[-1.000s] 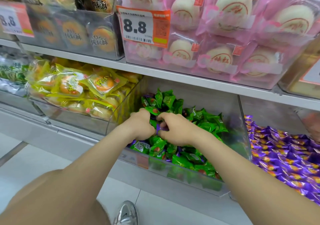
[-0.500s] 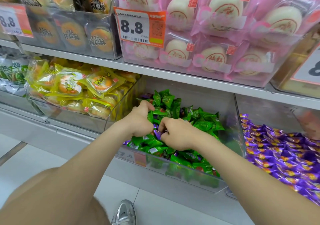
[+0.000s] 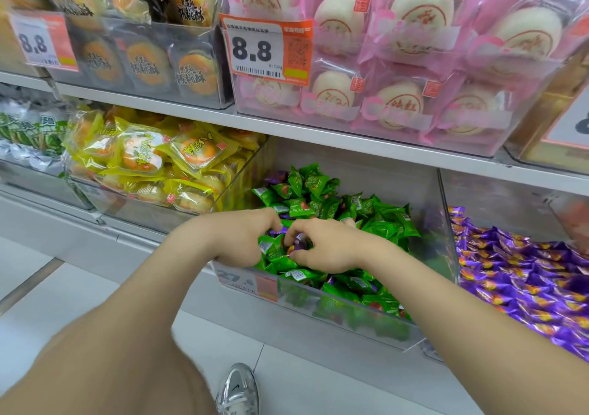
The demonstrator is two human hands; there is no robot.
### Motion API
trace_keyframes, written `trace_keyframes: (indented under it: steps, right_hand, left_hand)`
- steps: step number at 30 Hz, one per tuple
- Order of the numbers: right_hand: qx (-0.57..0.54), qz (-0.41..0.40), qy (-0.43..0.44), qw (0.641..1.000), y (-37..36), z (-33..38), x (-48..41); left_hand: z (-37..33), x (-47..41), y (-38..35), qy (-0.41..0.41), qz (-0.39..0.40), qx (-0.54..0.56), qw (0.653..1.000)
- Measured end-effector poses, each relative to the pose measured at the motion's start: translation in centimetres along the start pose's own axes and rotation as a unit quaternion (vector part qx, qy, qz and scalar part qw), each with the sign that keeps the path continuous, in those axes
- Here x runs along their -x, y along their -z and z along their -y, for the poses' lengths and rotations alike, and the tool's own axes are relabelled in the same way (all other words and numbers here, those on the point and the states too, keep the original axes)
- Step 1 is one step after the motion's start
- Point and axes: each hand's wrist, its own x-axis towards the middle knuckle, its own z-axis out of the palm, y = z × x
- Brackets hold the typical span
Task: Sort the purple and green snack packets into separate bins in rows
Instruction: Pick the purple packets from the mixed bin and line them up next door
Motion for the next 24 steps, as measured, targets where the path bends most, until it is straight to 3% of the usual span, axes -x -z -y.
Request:
trace_keyframes:
  steps: [5,10,14,17,20,24]
  right_hand:
    - [-0.095,-0.033,0.023,0.995,0.2,-0.4,0.9]
    - [-0.064,-0.036,0.034,0.997,0.6,-0.5,2.0]
    - [-0.122,-0.131,0.03,0.983,1.1,-0.7,3.1]
    - [-0.279,-0.199,0.049,0.938,1.9,-1.4,4.1]
    - [-0.37,-0.216,0.048,0.902,2.4,-1.6,5.6]
    - [-0.357,-0.279,0.021,0.891,2.7,-1.7,7.6]
  left_hand:
    - [0.1,-0.8,0.3,-0.004,-0.017,-0.012,1.0]
    - [0.3,-0.7,0.3,-0.038,-0.021,0.029,0.999]
    - [0.3,-1.0,-0.1,-0.059,-0.101,0.059,0.991]
    - [0.2,-1.5,-0.4,-0.067,-0.202,0.118,0.97]
    - [-1.0,-1.7,-1.2,-0.122,-0.288,0.17,0.934]
    - [-4.6,-0.6,-1.8,-0.223,-0.23,0.317,0.893]
